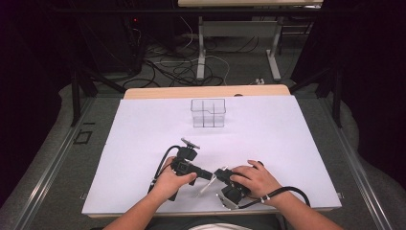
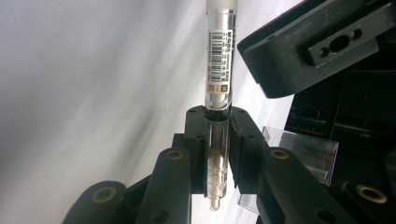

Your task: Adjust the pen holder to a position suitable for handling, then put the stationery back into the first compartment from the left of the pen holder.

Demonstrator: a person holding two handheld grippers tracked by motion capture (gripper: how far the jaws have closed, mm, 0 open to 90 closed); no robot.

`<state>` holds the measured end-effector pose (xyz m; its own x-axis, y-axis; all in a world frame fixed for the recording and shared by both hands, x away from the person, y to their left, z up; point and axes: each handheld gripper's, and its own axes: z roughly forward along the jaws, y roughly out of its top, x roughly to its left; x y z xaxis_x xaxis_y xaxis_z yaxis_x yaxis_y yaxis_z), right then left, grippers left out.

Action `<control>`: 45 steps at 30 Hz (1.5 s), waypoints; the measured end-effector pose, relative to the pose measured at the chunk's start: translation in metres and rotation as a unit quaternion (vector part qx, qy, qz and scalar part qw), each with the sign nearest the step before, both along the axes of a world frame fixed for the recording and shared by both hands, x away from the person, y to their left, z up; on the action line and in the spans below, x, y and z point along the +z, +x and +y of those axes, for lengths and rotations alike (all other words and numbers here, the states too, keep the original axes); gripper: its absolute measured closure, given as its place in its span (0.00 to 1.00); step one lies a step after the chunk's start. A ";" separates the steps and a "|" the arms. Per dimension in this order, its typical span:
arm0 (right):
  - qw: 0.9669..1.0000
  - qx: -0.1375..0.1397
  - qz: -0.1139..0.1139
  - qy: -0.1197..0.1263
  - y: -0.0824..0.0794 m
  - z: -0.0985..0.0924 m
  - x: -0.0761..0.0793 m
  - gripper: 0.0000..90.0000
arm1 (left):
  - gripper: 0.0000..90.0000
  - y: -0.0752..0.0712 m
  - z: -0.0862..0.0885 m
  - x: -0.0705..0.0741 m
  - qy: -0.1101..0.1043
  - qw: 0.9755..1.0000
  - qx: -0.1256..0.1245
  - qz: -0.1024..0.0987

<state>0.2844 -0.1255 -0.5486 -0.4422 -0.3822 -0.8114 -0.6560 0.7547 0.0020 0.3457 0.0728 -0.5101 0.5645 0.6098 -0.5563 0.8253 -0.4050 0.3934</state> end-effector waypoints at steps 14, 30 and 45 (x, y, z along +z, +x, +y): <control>1.000 0.000 0.011 0.011 0.002 0.001 -0.001 0.88 | 0.61 0.004 0.012 -0.002 0.002 0.999 0.034 -0.033; 1.000 -0.015 0.015 0.021 0.003 -0.001 0.002 0.88 | 0.36 0.009 0.018 -0.004 0.045 0.992 0.062 -0.105; 0.993 -0.047 0.052 0.090 0.014 -0.009 0.012 0.88 | 0.32 0.020 0.050 -0.003 0.099 0.978 0.090 -0.157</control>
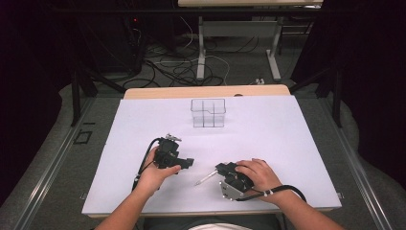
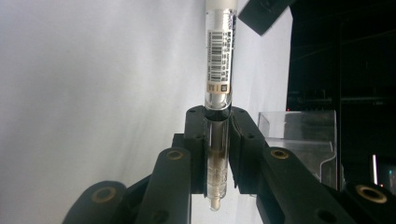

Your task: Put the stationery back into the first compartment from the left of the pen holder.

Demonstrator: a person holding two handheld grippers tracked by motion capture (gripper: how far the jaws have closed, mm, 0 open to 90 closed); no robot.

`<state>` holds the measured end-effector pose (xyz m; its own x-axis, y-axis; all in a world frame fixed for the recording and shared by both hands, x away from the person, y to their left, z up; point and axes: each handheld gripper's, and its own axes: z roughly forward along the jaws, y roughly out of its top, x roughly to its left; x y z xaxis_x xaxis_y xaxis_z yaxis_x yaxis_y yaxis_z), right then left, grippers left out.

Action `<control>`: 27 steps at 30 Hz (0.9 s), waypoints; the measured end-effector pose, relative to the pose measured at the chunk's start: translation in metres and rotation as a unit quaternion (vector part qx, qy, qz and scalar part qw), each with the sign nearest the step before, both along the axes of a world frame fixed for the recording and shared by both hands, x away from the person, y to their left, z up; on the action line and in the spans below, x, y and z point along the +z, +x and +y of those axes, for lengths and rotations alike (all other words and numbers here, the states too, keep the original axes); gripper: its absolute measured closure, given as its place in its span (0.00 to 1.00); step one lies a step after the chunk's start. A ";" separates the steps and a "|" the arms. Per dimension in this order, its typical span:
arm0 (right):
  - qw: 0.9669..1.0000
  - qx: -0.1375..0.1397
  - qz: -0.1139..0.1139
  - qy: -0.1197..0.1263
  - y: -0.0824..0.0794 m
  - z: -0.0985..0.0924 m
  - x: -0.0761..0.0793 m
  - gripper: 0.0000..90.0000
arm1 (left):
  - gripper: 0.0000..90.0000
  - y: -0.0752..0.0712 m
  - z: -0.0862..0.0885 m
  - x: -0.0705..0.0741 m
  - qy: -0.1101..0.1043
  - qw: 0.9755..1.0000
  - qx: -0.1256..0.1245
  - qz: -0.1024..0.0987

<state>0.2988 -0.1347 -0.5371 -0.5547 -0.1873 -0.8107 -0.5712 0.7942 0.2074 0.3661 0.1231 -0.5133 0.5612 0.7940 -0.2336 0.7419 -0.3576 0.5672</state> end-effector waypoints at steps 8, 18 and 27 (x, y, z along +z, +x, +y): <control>0.990 -0.070 0.067 0.107 0.013 -0.003 0.005 0.88 | 0.18 0.009 0.019 -0.001 0.003 0.999 0.021 -0.048; 0.933 -0.139 0.189 0.274 0.058 0.016 0.017 0.88 | 0.00 0.017 0.040 -0.003 -0.006 0.996 0.064 -0.066; 0.842 -0.202 0.284 0.412 0.105 0.022 0.036 0.88 | 0.00 0.020 0.055 -0.003 -0.014 0.993 0.081 -0.086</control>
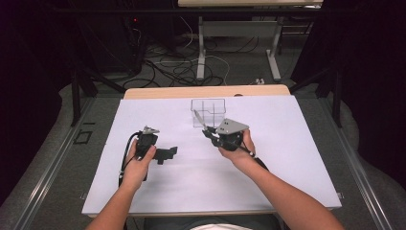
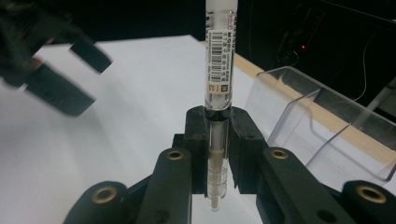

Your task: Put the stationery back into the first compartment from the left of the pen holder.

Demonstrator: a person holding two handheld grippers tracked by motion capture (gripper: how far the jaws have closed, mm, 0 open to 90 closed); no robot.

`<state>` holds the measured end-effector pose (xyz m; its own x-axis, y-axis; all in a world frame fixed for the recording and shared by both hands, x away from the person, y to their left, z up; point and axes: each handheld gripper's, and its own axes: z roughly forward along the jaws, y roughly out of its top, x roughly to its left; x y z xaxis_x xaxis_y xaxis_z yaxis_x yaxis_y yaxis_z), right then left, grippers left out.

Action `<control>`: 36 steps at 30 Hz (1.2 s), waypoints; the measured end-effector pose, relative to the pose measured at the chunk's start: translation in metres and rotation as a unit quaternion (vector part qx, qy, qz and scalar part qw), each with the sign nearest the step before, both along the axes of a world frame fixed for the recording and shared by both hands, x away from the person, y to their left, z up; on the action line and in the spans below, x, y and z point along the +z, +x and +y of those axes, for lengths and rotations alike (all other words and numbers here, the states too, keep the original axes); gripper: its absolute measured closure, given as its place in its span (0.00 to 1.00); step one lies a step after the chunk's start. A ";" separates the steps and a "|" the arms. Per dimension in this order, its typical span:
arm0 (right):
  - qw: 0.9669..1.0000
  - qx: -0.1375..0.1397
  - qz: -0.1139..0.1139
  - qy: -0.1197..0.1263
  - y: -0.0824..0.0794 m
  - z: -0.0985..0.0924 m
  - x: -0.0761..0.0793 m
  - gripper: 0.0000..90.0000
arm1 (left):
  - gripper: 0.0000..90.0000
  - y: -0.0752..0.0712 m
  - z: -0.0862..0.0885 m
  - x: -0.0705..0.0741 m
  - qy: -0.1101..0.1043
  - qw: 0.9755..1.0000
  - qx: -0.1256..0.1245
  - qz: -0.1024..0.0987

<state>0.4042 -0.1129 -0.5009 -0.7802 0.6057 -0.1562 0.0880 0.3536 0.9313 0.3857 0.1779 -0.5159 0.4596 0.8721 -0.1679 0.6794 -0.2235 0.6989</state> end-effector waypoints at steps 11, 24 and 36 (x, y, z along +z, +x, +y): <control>0.997 -0.041 0.031 0.052 0.043 0.017 0.021 0.88 | 0.00 0.000 0.010 -0.005 0.014 1.000 0.026 -0.002; 0.994 -0.077 0.039 0.067 0.077 0.035 0.028 0.88 | 0.00 -0.001 0.012 -0.007 0.002 1.000 0.027 0.001; 0.991 -0.107 0.055 0.066 0.103 0.048 0.033 0.88 | 0.00 0.000 0.016 -0.007 -0.006 0.999 0.032 0.002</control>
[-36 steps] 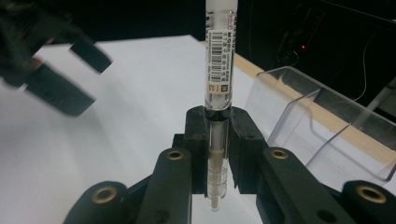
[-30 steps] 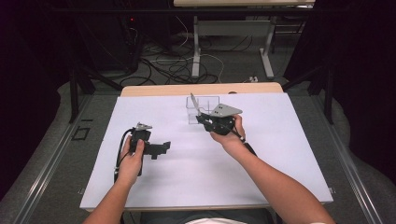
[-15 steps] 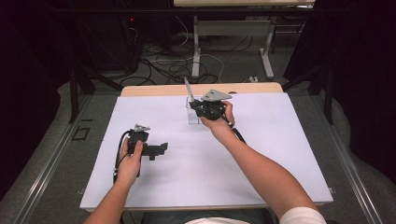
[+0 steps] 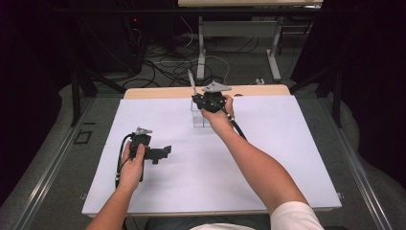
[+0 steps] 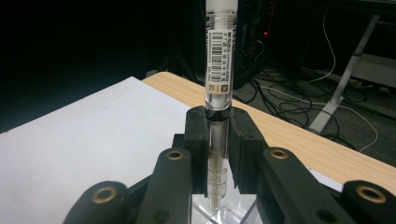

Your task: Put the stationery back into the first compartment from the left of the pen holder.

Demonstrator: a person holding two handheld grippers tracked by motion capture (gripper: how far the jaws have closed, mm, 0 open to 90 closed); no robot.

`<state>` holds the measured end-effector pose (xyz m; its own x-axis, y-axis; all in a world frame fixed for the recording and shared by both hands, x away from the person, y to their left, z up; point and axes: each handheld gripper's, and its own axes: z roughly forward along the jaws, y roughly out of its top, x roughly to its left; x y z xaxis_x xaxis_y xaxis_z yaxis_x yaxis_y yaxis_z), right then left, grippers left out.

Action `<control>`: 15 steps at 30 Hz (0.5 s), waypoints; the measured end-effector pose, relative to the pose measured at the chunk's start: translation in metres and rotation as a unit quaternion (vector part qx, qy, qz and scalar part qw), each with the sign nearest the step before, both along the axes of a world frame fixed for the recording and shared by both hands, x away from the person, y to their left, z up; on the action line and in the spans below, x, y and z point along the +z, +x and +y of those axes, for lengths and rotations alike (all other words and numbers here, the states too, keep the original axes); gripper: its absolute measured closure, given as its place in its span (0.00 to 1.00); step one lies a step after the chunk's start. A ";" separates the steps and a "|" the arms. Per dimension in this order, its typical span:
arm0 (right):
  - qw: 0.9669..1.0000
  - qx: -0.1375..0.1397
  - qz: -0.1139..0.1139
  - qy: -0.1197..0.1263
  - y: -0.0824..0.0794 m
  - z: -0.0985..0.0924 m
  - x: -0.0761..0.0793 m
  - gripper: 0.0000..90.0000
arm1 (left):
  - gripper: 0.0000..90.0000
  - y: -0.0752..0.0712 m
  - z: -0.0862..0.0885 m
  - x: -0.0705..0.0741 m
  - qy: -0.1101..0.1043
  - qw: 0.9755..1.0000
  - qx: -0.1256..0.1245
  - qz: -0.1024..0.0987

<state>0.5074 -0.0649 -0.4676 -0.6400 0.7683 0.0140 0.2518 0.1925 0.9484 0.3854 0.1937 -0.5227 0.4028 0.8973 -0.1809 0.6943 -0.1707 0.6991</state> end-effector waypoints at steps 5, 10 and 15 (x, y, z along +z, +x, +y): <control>1.000 -0.008 0.010 -0.001 0.007 0.008 -0.003 0.88 | 0.00 0.000 0.001 0.000 -0.001 1.000 0.002 0.002; 0.999 -0.018 0.027 -0.019 0.010 0.013 -0.009 0.88 | 0.00 0.001 0.001 -0.001 -0.005 1.000 0.000 0.000; 0.998 -0.034 0.052 -0.023 0.012 0.014 -0.017 0.88 | 0.00 0.000 0.000 -0.001 0.001 1.000 -0.004 0.003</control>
